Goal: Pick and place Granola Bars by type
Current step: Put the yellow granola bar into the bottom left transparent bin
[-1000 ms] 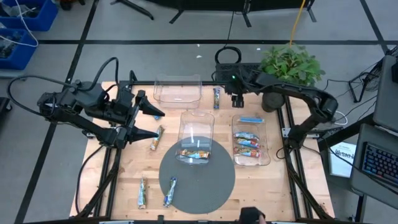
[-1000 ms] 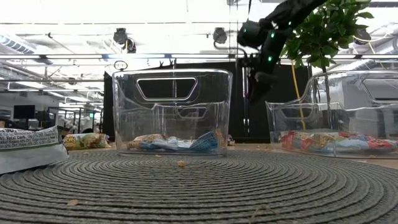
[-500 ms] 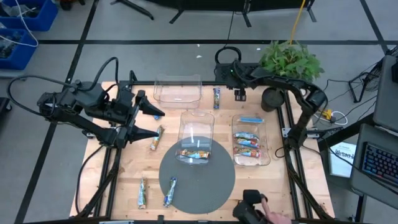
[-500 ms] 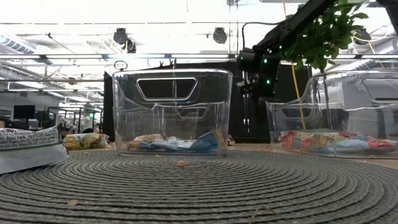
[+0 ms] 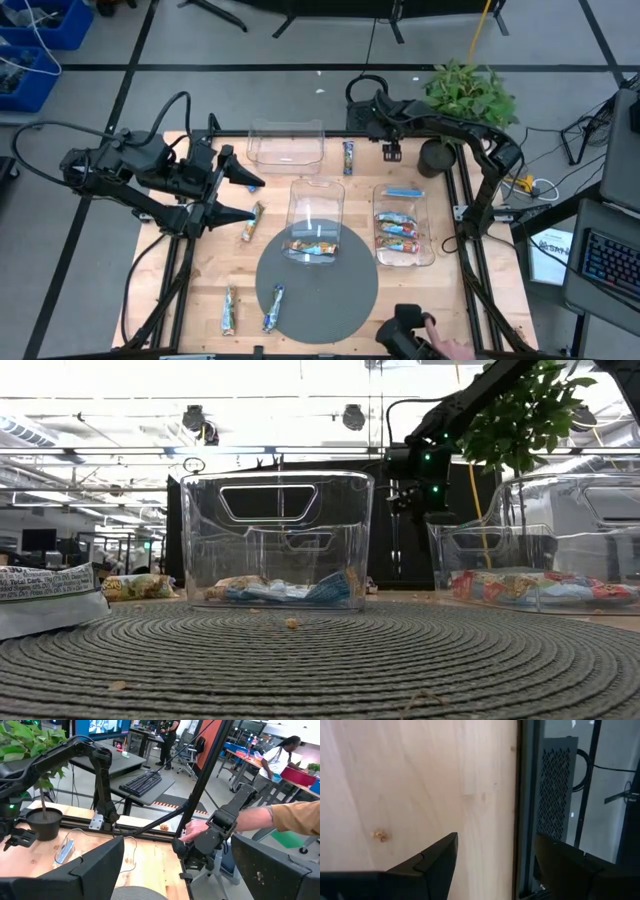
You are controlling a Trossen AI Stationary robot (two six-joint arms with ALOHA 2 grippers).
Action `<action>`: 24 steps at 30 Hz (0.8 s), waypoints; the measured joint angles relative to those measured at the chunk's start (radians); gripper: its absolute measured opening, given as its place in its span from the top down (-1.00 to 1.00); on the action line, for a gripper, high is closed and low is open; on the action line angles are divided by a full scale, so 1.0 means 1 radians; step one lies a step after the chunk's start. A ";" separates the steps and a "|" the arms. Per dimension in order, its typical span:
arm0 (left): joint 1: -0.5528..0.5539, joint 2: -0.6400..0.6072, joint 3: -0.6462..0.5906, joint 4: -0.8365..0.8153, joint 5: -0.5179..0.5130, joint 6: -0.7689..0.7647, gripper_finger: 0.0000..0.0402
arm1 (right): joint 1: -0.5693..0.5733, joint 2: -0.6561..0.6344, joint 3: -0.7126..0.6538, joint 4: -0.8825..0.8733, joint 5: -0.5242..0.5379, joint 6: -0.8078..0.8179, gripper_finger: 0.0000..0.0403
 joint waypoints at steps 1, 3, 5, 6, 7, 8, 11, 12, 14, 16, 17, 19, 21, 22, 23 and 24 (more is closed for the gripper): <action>0.000 0.000 0.000 0.000 0.000 0.000 -0.83 | 0.005 -0.001 0.000 0.000 0.000 0.000 -0.25; 0.000 0.000 0.000 0.000 0.000 0.000 -0.83 | 0.011 -0.002 0.000 -0.010 -0.002 0.000 -0.25; 0.000 0.000 0.000 0.000 0.001 0.000 -0.83 | 0.022 -0.002 0.000 -0.035 -0.003 0.000 -0.25; 0.000 0.000 0.000 0.000 0.003 0.000 -0.83 | 0.027 -0.002 0.000 -0.051 -0.002 0.000 -0.25; 0.000 0.000 0.000 -0.001 0.007 0.000 -0.83 | 0.035 -0.002 0.000 -0.066 -0.002 0.005 -0.25; 0.000 0.000 0.000 -0.001 0.008 -0.001 -0.83 | 0.043 -0.004 0.000 -0.085 -0.004 0.017 -0.25; 0.000 0.000 0.000 -0.002 0.008 -0.003 -0.83 | 0.061 -0.007 0.000 -0.147 -0.060 0.067 -0.25; 0.000 0.000 0.000 -0.002 0.009 -0.004 -0.83 | 0.065 -0.007 0.000 -0.168 -0.082 0.085 -0.25; 0.000 0.000 0.000 -0.002 0.009 -0.006 -0.83 | 0.070 -0.007 0.000 -0.208 -0.113 0.108 -0.25; 0.000 0.000 0.000 -0.002 0.009 -0.006 -0.83 | 0.077 -0.007 0.000 -0.237 -0.138 0.112 -0.25; 0.000 0.000 0.000 -0.002 0.009 -0.006 -0.83 | 0.080 -0.007 -0.001 -0.244 -0.145 0.112 -0.25; 0.000 0.000 0.000 -0.002 0.010 -0.006 -0.83 | 0.083 -0.007 -0.001 -0.251 -0.163 0.113 -0.25; 0.000 0.000 0.000 -0.002 0.010 -0.006 -0.83 | 0.083 -0.007 -0.001 -0.269 -0.199 0.111 -0.25; 0.000 0.000 0.000 -0.002 0.010 -0.006 -0.83 | 0.083 -0.007 -0.001 -0.277 -0.223 0.109 -0.25; 0.000 0.000 0.000 -0.001 0.010 -0.006 -0.83 | 0.083 -0.007 -0.001 -0.283 -0.240 0.109 -0.25; 0.000 0.000 0.000 -0.002 0.010 -0.006 -0.83 | 0.083 -0.007 -0.001 -0.284 -0.254 0.108 -0.25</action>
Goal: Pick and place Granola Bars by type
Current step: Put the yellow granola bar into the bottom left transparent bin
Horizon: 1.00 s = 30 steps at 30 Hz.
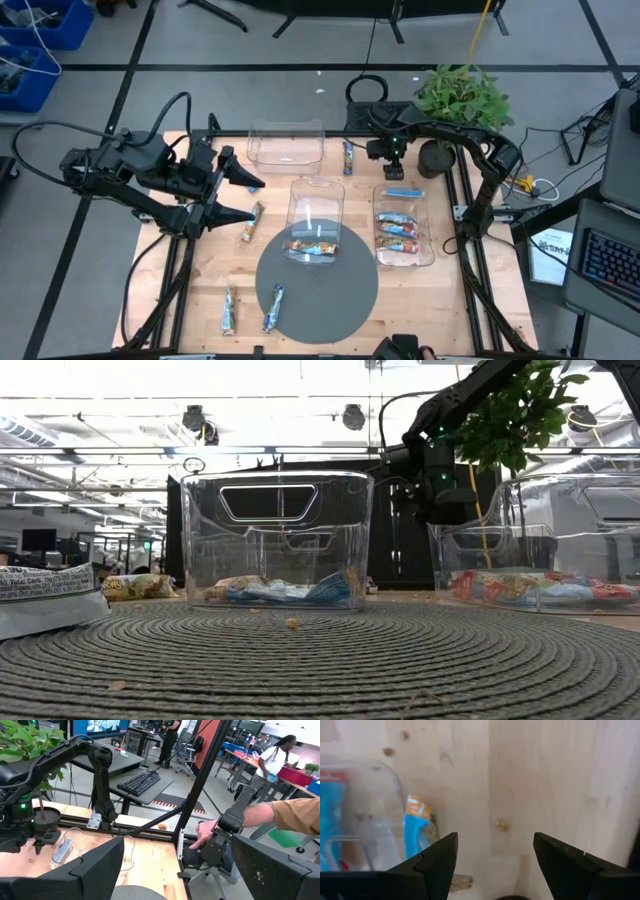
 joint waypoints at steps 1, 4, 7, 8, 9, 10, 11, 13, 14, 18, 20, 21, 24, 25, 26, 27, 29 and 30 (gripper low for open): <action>0.000 0.000 0.000 0.000 0.000 -0.002 -0.83 | 0.000 0.000 0.000 -0.001 -0.010 0.000 -0.25; 0.000 0.000 0.000 0.000 0.002 -0.013 -0.83 | 0.000 0.000 0.000 -0.003 -0.010 0.005 -0.25; 0.000 0.000 0.000 0.000 0.003 -0.019 -0.83 | 0.000 0.000 0.000 -0.008 -0.016 0.011 -0.25; 0.000 0.000 0.000 0.001 0.007 -0.019 -0.83 | 0.001 0.000 0.000 -0.009 -0.033 0.018 -0.25; 0.000 0.000 0.000 0.000 0.014 -0.019 -0.83 | 0.001 0.001 -0.003 -0.007 -0.052 0.023 -0.25; 0.000 0.000 0.000 0.000 0.021 -0.019 -0.83 | 0.002 0.002 -0.008 -0.005 -0.062 0.023 -0.25; 0.000 0.000 0.000 0.001 0.025 -0.019 -0.83 | 0.006 0.003 -0.018 -0.004 -0.062 0.024 -0.25; 0.000 0.000 0.000 0.000 0.026 -0.019 -0.83 | 0.015 0.004 -0.045 -0.003 -0.059 0.024 -0.25; 0.000 0.000 0.000 0.000 0.026 -0.019 -0.83 | 0.021 0.004 -0.060 -0.003 -0.058 0.024 -0.25; 0.000 0.000 0.000 0.001 0.026 -0.019 -0.83 | 0.037 0.005 -0.087 0.002 -0.029 0.024 -0.25; 0.000 0.000 0.000 0.001 0.026 -0.015 -0.83 | 0.039 0.005 -0.092 0.011 -0.036 0.024 -0.25; 0.000 0.000 0.000 0.001 0.025 -0.012 -0.83 | 0.039 0.005 -0.096 0.018 -0.035 0.024 -0.25; 0.000 0.000 0.000 0.001 0.025 -0.011 -0.83 | 0.039 0.004 -0.115 0.034 -0.037 0.021 -0.25; 0.000 0.000 0.000 0.001 0.025 -0.011 -0.83 | 0.038 0.003 -0.124 0.042 -0.044 0.019 -0.25; 0.000 0.000 0.000 0.001 0.025 -0.012 -0.83 | 0.038 0.001 -0.134 0.050 -0.045 0.017 -0.25; 0.000 0.000 0.000 0.001 0.025 -0.012 -0.83 | 0.038 0.000 -0.143 0.055 -0.046 0.016 -0.25; 0.000 0.000 0.000 0.001 0.025 -0.012 -0.83 | 0.038 0.000 -0.156 0.062 -0.053 0.016 -0.25; 0.000 0.000 0.000 0.002 0.025 -0.012 -0.83 | 0.038 0.000 -0.158 0.063 -0.054 0.015 -0.25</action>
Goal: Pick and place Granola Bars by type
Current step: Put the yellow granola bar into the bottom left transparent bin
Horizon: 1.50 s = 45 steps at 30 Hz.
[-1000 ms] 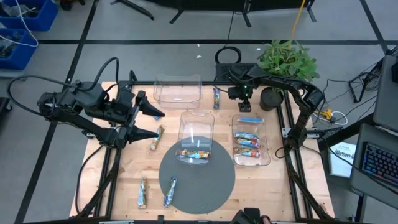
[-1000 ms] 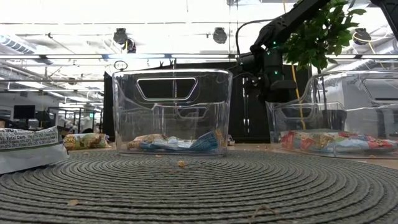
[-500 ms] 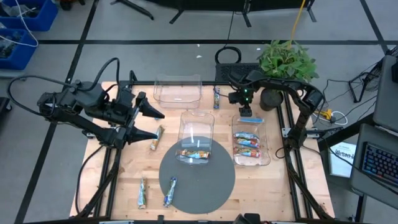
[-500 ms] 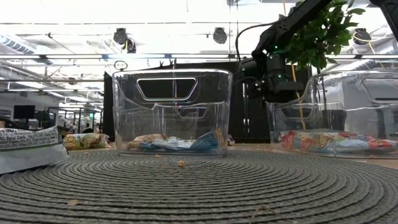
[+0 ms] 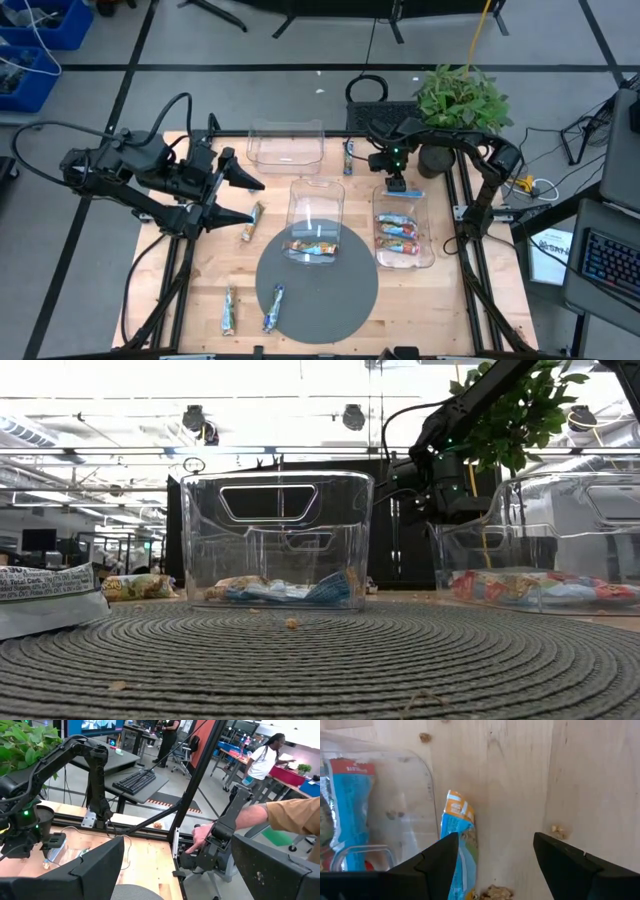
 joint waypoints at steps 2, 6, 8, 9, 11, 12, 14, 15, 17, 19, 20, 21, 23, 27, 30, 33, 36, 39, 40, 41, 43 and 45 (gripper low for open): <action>0.000 0.000 0.000 0.000 0.000 0.000 -0.83 | 0.000 0.000 -0.001 0.004 0.002 -0.002 -0.25; 0.000 0.000 0.000 0.005 0.000 -0.001 -0.83 | 0.000 -0.005 -0.001 0.008 0.018 -0.006 -0.25; 0.000 0.000 0.000 0.007 0.000 -0.001 -0.83 | 0.001 -0.011 0.007 0.007 0.023 0.001 -0.25; 0.000 0.000 0.000 0.007 0.000 -0.001 -0.83 | 0.000 -0.016 0.013 0.005 0.031 0.006 -0.25; 0.000 0.000 0.000 0.007 0.000 -0.003 -0.83 | -0.001 -0.028 0.028 0.007 0.068 0.013 -0.25; 0.000 0.000 0.000 0.007 0.000 -0.003 -0.83 | -0.002 -0.039 0.038 0.008 0.074 0.014 -0.25; 0.000 0.000 0.000 0.007 -0.001 -0.006 -0.83 | -0.003 -0.070 0.053 0.011 0.094 0.023 -0.25; 0.000 0.000 0.000 0.007 -0.001 -0.012 -0.83 | -0.006 -0.089 0.055 0.011 0.103 0.032 -0.25; 0.000 0.000 0.000 0.007 -0.001 -0.014 -0.83 | -0.006 -0.123 0.055 -0.005 0.105 0.053 -0.25; 0.000 0.000 0.000 0.007 0.000 -0.014 -0.83 | -0.006 -0.163 0.055 -0.034 0.103 0.072 -0.25; 0.000 0.000 0.000 0.007 0.000 -0.017 -0.83 | -0.005 -0.185 0.055 -0.048 0.103 0.085 -0.25; 0.000 0.000 0.000 0.007 0.000 -0.020 -0.83 | -0.005 -0.204 0.055 -0.068 0.102 0.101 -0.25; 0.000 0.000 0.000 0.007 0.000 -0.033 -0.83 | -0.003 -0.238 0.055 -0.114 0.100 0.127 -0.25; 0.000 0.000 0.000 0.006 0.000 -0.035 -0.83 | 0.012 -0.314 0.050 -0.188 0.100 0.172 -0.25; 0.000 0.000 0.000 0.002 0.000 -0.036 -0.83 | 0.031 -0.372 0.031 -0.236 0.101 0.213 -0.25; 0.000 0.000 0.000 -0.002 0.000 -0.036 -0.83 | 0.058 -0.438 0.009 -0.263 0.101 0.272 -0.25; 0.000 0.000 0.000 -0.002 0.001 -0.042 -0.83 | 0.098 -0.500 -0.015 -0.294 0.101 0.336 -0.25; 0.000 0.000 0.000 -0.002 0.001 -0.045 -0.83 | 0.141 -0.568 -0.051 -0.324 0.100 0.420 -0.25; 0.000 0.000 0.000 -0.002 0.002 -0.046 -0.83 | 0.154 -0.594 -0.072 -0.333 0.100 0.451 -0.25; 0.000 0.000 0.000 -0.002 0.002 -0.047 -0.83 | 0.167 -0.621 -0.095 -0.336 0.100 0.481 -0.25; 0.000 0.000 0.000 -0.002 0.003 -0.056 -0.83 | 0.187 -0.681 -0.150 -0.332 0.100 0.539 -0.25; 0.000 0.000 0.000 -0.002 0.004 -0.066 -0.83 | 0.197 -0.738 -0.212 -0.316 0.100 0.586 -0.25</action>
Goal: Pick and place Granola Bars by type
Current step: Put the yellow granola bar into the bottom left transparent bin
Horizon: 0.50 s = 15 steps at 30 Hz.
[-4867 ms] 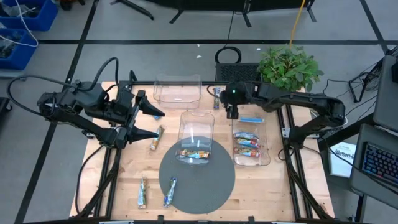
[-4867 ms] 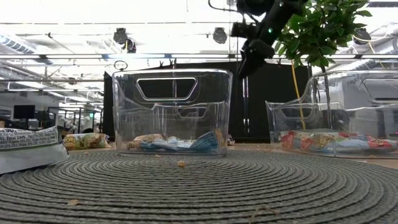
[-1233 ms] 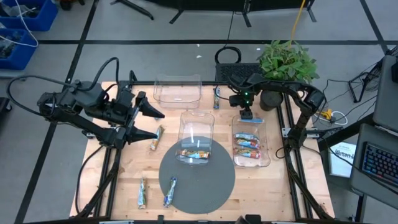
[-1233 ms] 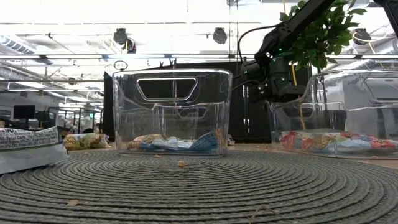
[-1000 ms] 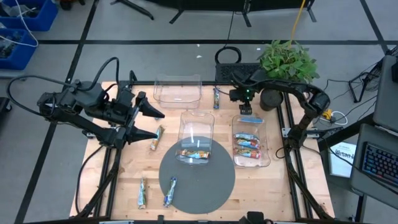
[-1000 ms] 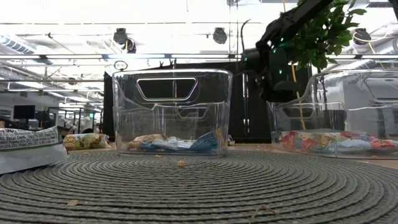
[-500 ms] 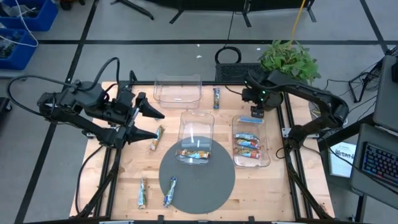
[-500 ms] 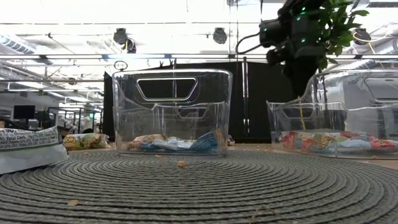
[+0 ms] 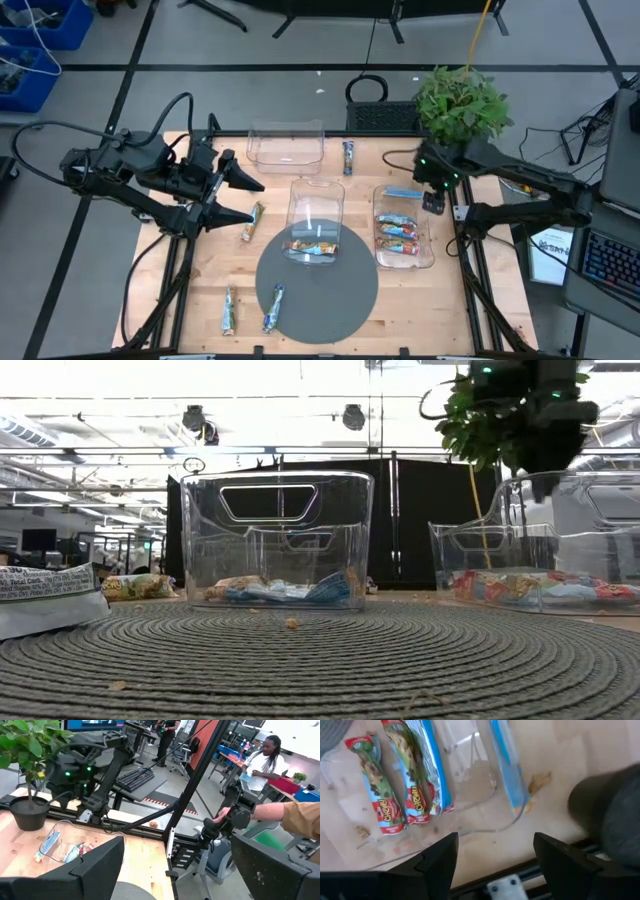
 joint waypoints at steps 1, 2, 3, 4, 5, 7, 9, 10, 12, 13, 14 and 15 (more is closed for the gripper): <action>0.000 0.000 0.000 0.000 0.000 0.000 -0.83 | 0.002 -0.027 -0.034 0.010 0.000 0.022 -0.25; 0.000 0.000 0.000 0.000 0.000 0.000 -0.83 | 0.001 -0.051 -0.066 0.023 0.000 0.042 -0.25; 0.000 0.000 0.000 0.000 0.000 0.000 -0.83 | 0.001 -0.074 -0.097 0.036 0.000 0.056 -0.25; 0.000 0.000 0.000 0.000 0.000 0.000 -0.83 | 0.001 -0.092 -0.122 0.046 0.001 0.065 -0.25; 0.000 0.000 0.000 0.000 0.000 0.000 -0.83 | 0.001 -0.106 -0.146 0.057 0.005 0.071 -0.25; 0.000 0.000 0.000 0.000 0.000 0.000 -0.83 | 0.001 -0.120 -0.176 0.071 0.035 0.077 -0.25; 0.000 0.000 0.000 0.000 0.000 0.002 -0.83 | -0.002 -0.125 -0.178 0.081 0.079 0.085 -0.25; 0.000 0.000 0.000 0.000 0.000 0.001 -0.83 | -0.008 -0.126 -0.178 0.083 0.099 0.088 -0.25; 0.000 0.000 0.000 0.000 0.000 0.001 -0.83 | -0.024 -0.124 -0.178 0.081 0.128 0.099 -0.25; 0.000 0.000 0.000 0.000 0.000 0.001 -0.83 | -0.032 -0.124 -0.178 0.081 0.136 0.102 -0.25; 0.000 0.000 0.000 0.000 0.000 0.000 -0.83 | -0.040 -0.124 -0.178 0.081 0.136 0.104 -0.25; 0.000 0.000 0.000 0.000 0.000 -0.001 -0.83 | -0.047 -0.122 -0.178 0.080 0.141 0.108 -0.25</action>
